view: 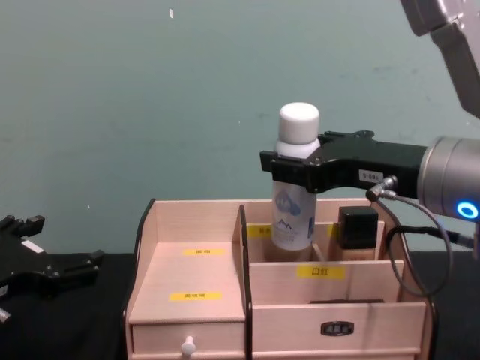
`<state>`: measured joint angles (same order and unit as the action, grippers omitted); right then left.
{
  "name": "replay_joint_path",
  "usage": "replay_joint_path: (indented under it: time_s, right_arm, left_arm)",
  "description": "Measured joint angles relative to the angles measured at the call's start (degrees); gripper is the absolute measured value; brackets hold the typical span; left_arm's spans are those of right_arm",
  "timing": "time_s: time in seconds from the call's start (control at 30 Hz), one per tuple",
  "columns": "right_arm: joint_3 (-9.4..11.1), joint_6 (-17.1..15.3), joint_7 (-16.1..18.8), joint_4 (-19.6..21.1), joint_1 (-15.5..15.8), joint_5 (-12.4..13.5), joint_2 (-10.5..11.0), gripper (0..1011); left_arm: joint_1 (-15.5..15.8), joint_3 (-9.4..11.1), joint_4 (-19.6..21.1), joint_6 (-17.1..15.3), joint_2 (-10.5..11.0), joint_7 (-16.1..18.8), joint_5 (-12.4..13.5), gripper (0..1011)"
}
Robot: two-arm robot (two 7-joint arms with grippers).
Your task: Pick up the facial cleanser and watermelon frost from the table and place them into the tiered storage box.
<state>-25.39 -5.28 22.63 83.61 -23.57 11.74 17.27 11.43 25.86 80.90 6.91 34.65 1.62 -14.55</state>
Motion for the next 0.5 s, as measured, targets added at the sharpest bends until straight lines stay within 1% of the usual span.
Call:
replay_joint_path:
  time_s: [0.5]
  right_arm:
    - [0.0, 0.3, 0.2, -2.8, -0.9, -0.6, -0.9, 602]
  left_arm:
    - [0.0, 0.0, 0.0, 0.0, 0.0, 0.0, 0.0, 1010]
